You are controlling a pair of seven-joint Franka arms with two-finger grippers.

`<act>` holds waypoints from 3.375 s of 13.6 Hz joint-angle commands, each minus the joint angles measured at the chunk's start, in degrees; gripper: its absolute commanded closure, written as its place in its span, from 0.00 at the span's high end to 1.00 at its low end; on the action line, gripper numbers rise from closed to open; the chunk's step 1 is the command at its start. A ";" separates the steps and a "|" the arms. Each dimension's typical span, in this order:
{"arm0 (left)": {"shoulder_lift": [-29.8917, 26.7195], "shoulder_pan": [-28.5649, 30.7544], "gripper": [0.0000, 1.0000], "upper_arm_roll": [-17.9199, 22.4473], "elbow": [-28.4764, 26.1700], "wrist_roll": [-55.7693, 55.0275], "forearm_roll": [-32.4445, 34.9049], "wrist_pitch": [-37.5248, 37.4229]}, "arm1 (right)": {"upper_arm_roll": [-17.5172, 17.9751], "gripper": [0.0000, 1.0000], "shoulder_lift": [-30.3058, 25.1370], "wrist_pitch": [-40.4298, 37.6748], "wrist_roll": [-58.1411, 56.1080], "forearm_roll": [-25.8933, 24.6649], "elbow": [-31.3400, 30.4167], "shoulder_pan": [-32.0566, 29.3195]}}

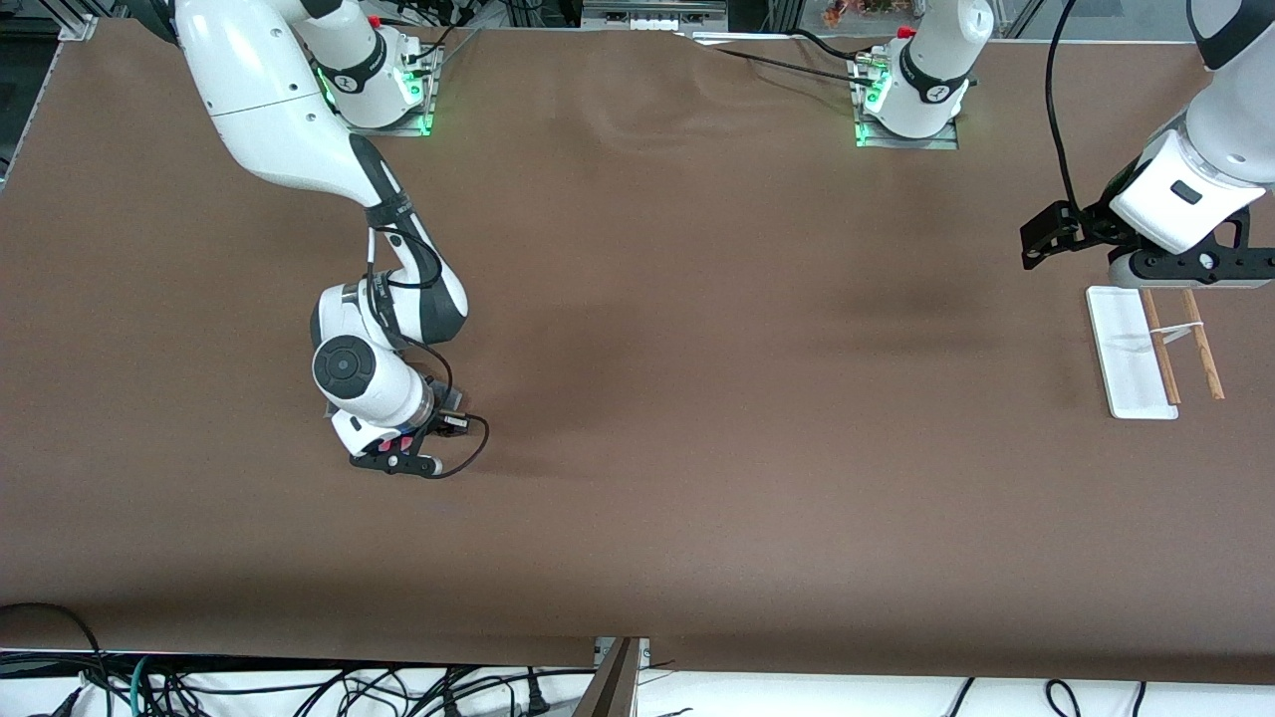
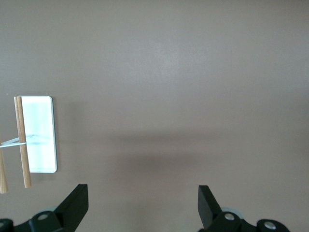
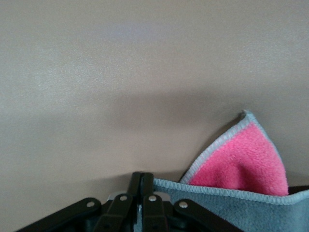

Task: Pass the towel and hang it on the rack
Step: 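Close the right gripper on the towel edge, then lift the towel with the right gripper toward the table middle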

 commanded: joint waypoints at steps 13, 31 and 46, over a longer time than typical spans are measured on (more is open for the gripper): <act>-0.38 0.04 1.00 -0.64 0.67 1.30 0.53 -1.33 | 1.24 0.00 -2.06 -28.25 4.37 15.80 17.90 0.60; 2.44 -0.57 1.00 -0.64 0.85 0.42 0.97 3.67 | 21.18 0.00 -2.06 -20.04 61.94 41.84 33.04 0.78; 3.23 -0.04 1.00 -0.73 0.32 1.38 1.06 3.95 | 33.93 0.00 -1.97 5.99 75.93 41.67 33.13 3.24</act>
